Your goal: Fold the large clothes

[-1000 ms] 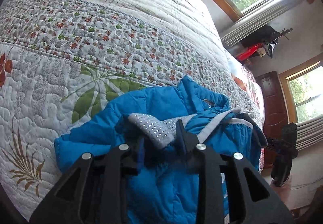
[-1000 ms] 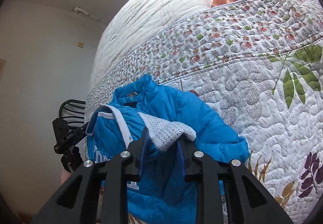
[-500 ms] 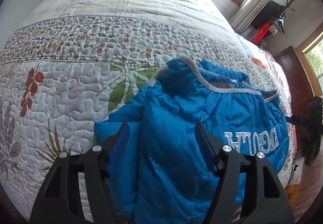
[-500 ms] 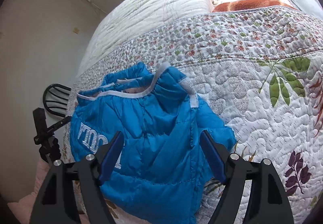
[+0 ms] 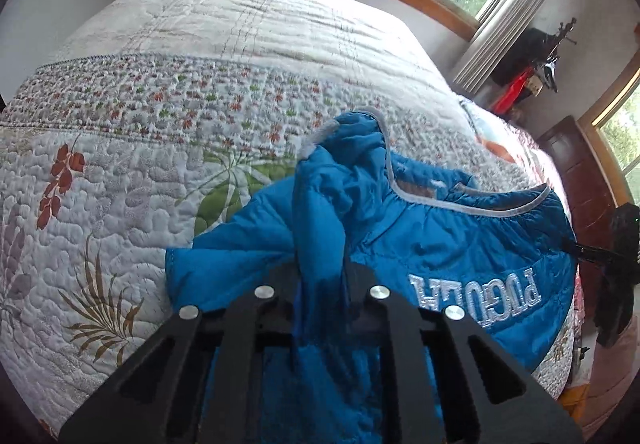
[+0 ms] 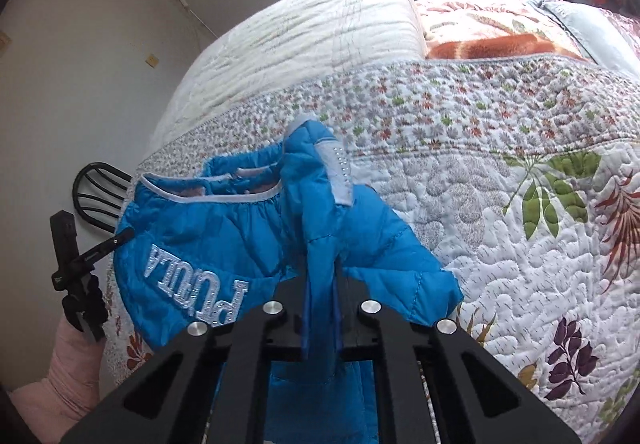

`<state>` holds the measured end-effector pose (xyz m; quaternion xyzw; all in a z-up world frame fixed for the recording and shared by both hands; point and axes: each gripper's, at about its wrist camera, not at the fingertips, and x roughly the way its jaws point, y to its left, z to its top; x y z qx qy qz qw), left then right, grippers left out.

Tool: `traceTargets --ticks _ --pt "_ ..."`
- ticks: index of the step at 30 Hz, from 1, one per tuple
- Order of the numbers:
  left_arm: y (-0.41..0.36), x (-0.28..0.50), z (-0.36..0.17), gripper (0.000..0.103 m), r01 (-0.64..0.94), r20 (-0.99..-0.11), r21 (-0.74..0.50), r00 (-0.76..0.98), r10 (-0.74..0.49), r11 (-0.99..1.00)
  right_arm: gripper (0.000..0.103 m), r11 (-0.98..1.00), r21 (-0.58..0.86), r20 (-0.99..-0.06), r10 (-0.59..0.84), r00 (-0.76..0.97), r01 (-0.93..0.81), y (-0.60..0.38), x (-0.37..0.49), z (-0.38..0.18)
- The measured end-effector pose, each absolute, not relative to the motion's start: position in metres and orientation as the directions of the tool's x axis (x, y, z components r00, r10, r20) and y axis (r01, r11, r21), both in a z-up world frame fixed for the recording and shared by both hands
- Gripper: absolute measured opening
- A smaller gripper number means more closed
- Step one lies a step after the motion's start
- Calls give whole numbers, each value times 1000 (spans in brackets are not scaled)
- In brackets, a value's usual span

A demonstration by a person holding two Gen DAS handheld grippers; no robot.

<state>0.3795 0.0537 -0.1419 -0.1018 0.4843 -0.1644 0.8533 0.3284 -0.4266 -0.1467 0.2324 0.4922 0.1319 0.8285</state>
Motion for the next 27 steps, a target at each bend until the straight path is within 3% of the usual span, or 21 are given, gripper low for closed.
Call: traceTargets --ticks 5,11,15,20,23,25,27 --pt "47 390 -112 11 175 -742 -288 580 -335 942 7 858 514 -733 428 528 19 -430 350 -125" --pt "50 435 -167 13 97 -849 -272 445 -286 957 7 856 495 -814 399 422 146 -438 383 -184" --pt "53 442 -208 26 81 -888 -236 387 -249 968 9 846 492 -844 404 353 207 -439 385 -228" --pt "57 444 -214 38 62 -895 -242 370 -248 968 13 831 508 -840 419 345 226 -438 381 -242" --pt "62 438 -203 45 41 -901 -239 364 -237 970 25 843 487 -846 390 363 228 -443 368 -224" --pt "66 426 -189 52 41 -893 -256 374 -252 966 28 849 482 -841 381 384 214 -446 354 -210" --pt "71 411 -175 60 59 -879 -273 390 -274 960 38 848 492 -830 389 400 197 -449 339 -199"
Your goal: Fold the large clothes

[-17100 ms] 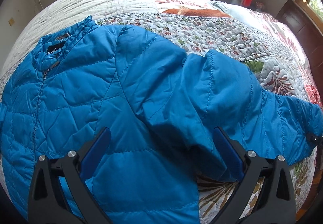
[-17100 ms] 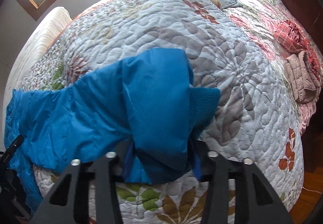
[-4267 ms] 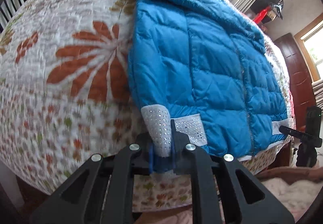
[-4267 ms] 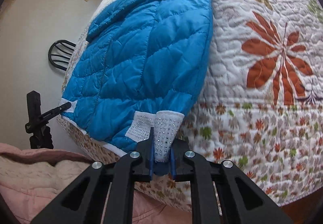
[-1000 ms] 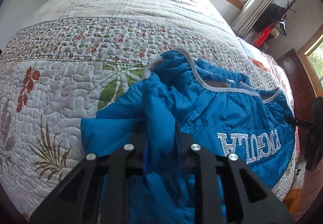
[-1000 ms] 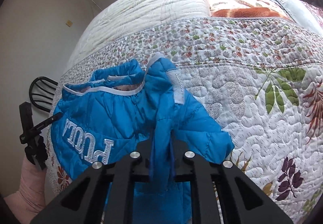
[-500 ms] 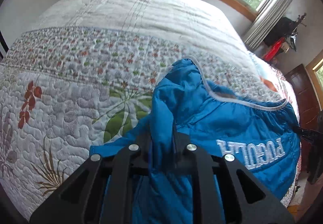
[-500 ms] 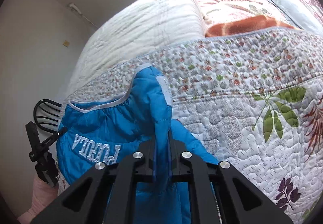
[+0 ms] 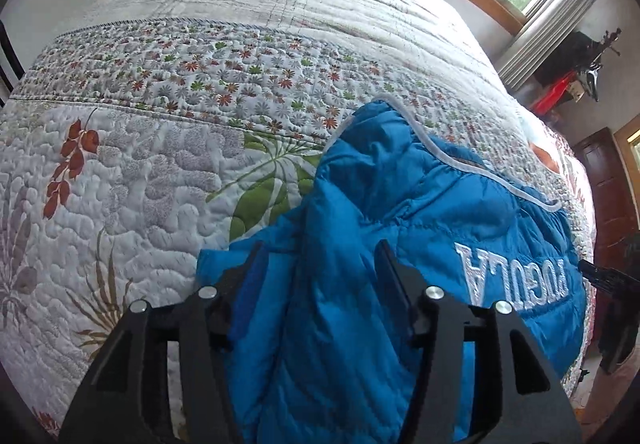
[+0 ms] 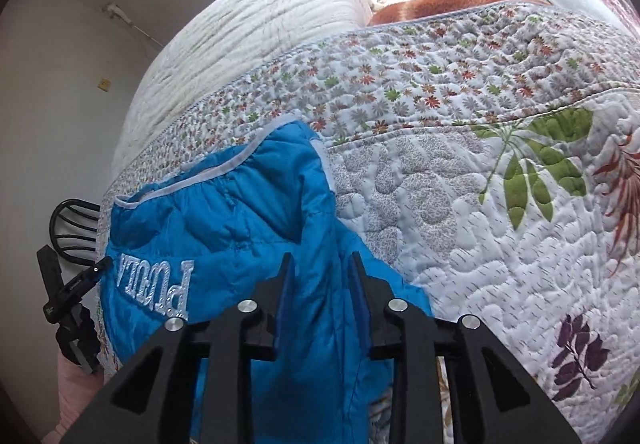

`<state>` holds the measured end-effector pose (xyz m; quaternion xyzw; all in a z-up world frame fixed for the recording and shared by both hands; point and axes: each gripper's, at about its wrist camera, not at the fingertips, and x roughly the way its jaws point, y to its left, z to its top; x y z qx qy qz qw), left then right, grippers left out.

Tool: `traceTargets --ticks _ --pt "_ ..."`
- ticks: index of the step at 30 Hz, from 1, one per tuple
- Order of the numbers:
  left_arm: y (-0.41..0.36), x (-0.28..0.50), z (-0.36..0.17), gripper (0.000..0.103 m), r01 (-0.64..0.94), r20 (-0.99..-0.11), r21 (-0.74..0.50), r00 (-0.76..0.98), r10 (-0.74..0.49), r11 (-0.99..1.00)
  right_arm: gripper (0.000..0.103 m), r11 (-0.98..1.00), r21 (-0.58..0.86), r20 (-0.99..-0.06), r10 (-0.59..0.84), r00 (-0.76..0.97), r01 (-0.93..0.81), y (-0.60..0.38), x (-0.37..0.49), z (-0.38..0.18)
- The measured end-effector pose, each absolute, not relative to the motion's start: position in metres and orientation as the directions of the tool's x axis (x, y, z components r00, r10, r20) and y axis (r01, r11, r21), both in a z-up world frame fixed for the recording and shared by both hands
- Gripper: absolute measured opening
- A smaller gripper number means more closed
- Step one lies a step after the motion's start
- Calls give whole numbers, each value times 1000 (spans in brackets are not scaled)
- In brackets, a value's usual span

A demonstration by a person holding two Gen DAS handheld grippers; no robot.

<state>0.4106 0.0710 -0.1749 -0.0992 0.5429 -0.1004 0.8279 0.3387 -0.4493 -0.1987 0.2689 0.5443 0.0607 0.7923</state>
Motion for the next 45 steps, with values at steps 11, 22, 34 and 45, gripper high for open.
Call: traceTargets --ticks 11,22,34,45 --pt "82 331 -181 42 81 -869 -318 373 -325 945 43 816 553 -809 478 342 167 -424 264 -209" --pt "73 314 -208 34 113 -883 -227 395 -253 967 15 872 449 -874 382 301 197 -408 264 -242" --pt "74 297 -159 44 25 -868 -128 482 -124 991 25 897 377 -875 262 407 232 -407 238 -180" --pt "-50 290 -139 45 243 -835 -186 471 -284 952 25 936 351 -861 315 400 17 -287 280 -162"
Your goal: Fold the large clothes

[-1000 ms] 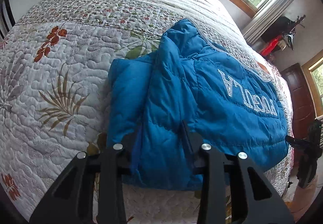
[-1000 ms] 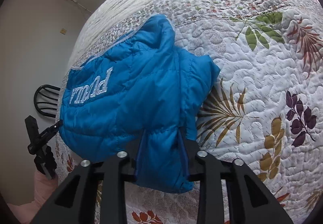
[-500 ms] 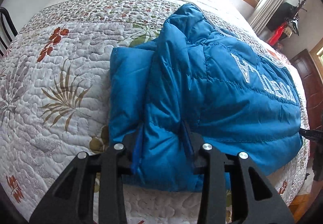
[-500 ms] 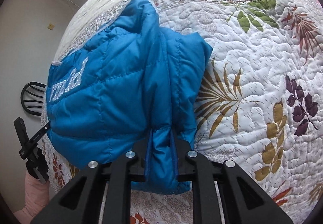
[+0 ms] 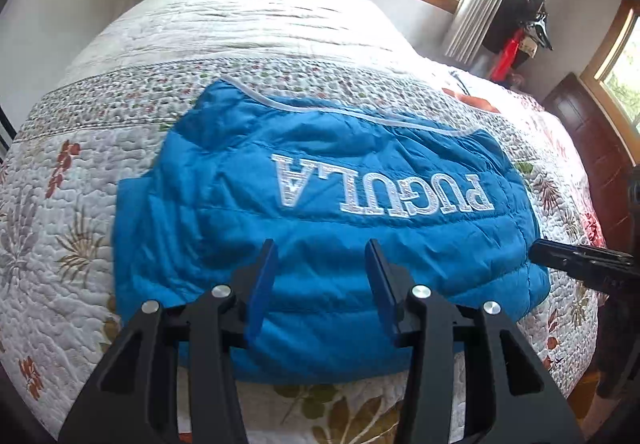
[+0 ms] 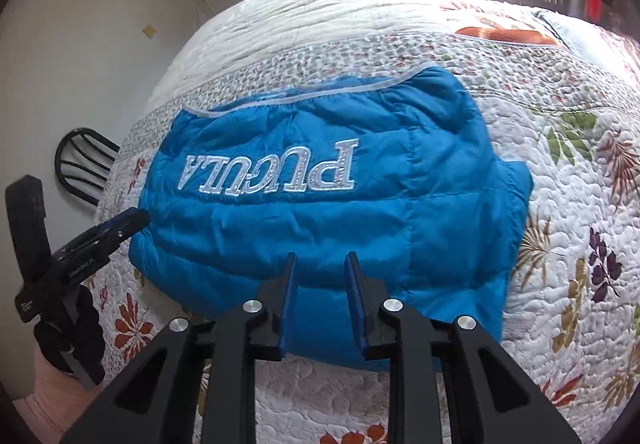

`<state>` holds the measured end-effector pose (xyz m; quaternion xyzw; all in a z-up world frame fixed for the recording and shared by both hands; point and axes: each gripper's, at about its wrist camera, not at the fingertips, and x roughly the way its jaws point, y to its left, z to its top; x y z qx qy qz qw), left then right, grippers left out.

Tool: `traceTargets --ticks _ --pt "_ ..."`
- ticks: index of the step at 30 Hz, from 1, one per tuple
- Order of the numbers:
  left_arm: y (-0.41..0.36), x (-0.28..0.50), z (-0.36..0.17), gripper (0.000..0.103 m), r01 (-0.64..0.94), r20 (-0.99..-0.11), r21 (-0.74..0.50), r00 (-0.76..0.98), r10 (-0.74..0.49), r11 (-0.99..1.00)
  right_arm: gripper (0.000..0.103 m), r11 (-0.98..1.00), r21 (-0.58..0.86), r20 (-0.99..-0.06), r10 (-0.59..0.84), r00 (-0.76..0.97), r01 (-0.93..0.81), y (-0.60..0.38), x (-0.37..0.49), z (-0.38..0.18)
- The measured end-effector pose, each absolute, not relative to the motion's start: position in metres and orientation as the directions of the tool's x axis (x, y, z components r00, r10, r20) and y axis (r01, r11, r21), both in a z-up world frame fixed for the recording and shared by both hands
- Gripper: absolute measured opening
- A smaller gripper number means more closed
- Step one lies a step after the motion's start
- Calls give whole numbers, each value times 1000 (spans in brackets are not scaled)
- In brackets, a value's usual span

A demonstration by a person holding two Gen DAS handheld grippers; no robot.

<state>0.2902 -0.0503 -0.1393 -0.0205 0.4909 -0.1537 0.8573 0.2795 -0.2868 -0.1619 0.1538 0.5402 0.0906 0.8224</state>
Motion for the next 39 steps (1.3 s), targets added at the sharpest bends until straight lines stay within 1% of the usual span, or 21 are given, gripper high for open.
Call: traceTargets --ticks 5,6,12,21,27,29,31,32,33,34,35,36,37,38,39 --pt "-67 293 -177 44 242 -876 -162 412 -252 957 24 951 307 -892 278 356 26 -273 286 -191" --pt "-67 294 -185 44 240 -880 -160 404 -248 957 22 954 297 -897 269 350 29 -272 285 -198" --pt "-69 286 -205 44 271 -879 -126 415 -234 954 20 970 242 -906 221 362 14 -266 280 -223" --pt "-64 285 -217 44 274 -874 -134 421 -244 952 19 972 233 -905 208 371 23 -265 282 -239" --pt "-67 282 -217 44 277 -872 -108 435 -225 955 19 976 216 -905 193 380 19 -263 279 -240" --pt "-67 283 -214 44 273 -876 -117 425 -229 955 20 973 232 -901 213 377 4 -264 278 -238" --pt "-64 284 -207 44 279 -883 -131 404 -240 951 22 960 281 -888 260 378 0 -272 272 -229" --pt "-60 283 -201 45 277 -885 -147 392 -252 950 27 951 311 -877 285 387 4 -278 268 -222" --pt "-53 282 -194 48 265 -883 -166 390 -263 950 35 941 339 -858 306 412 8 -287 261 -212" --pt "-45 282 -186 52 248 -876 -184 397 -273 951 40 933 361 -838 319 443 10 -296 253 -201" --pt "-34 280 -176 56 231 -864 -206 414 -288 951 49 924 381 -815 329 477 14 -307 245 -189" --pt "-21 278 -166 63 218 -850 -223 433 -299 950 58 916 400 -796 333 506 26 -320 237 -179" --pt "-7 276 -156 69 201 -839 -232 455 -300 952 62 909 415 -782 332 528 43 -334 232 -172" --pt "8 276 -148 77 180 -830 -232 476 -291 956 69 902 428 -774 330 540 63 -348 228 -168" --pt "24 277 -142 78 159 -823 -235 492 -283 959 76 892 444 -770 330 546 87 -363 226 -166"
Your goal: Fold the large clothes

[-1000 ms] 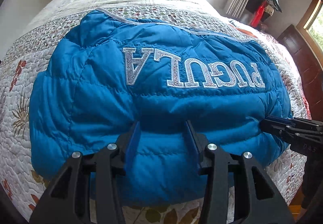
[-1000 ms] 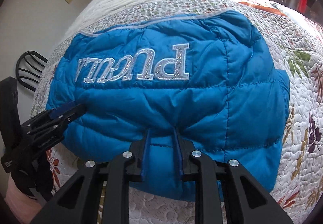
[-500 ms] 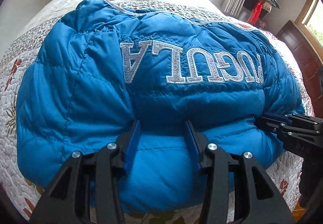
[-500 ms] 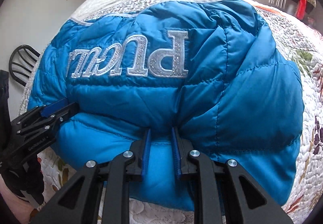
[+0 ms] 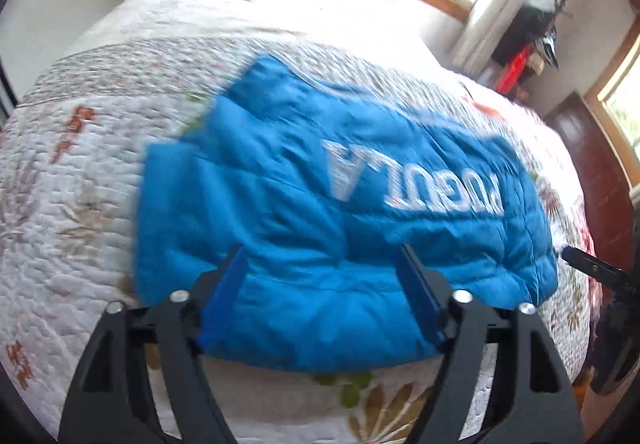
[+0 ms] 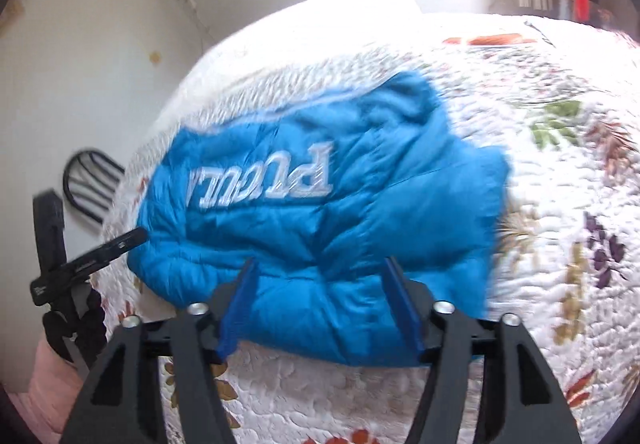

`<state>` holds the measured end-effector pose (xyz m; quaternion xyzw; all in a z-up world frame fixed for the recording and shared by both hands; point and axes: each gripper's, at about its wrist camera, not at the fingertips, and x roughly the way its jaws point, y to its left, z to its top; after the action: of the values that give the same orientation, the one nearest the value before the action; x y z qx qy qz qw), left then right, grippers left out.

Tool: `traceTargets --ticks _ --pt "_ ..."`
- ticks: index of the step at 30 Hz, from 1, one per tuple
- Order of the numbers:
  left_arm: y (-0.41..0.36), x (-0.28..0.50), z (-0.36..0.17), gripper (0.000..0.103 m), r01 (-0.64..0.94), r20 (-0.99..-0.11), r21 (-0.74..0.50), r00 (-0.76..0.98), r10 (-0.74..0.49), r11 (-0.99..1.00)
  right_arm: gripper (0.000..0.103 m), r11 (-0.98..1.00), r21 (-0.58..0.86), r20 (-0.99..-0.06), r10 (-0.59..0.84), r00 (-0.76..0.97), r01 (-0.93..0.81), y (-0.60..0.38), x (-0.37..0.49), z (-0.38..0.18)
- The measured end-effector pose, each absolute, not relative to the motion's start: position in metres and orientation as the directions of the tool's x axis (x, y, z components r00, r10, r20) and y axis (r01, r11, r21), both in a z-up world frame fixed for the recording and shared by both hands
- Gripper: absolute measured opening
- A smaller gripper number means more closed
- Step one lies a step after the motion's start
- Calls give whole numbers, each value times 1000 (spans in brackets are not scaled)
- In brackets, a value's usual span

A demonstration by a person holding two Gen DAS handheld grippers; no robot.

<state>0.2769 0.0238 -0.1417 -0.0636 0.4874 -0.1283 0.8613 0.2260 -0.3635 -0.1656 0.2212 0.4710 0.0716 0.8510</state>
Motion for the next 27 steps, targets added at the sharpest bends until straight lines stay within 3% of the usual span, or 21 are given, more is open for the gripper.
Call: traceTargets --ticks 5,9,27 --pt "96 297 -143 82 41 -845 -250 479 -239 967 85 810 560 -738 393 549 173 -424 231 -182" --pt "124 320 -162 83 7 -850 -361 409 -332 933 88 761 620 -723 460 516 191 -444 249 -206" --pt "101 374 -222 88 43 -832 -490 276 -481 871 92 638 742 -652 618 439 205 -441 303 -275"
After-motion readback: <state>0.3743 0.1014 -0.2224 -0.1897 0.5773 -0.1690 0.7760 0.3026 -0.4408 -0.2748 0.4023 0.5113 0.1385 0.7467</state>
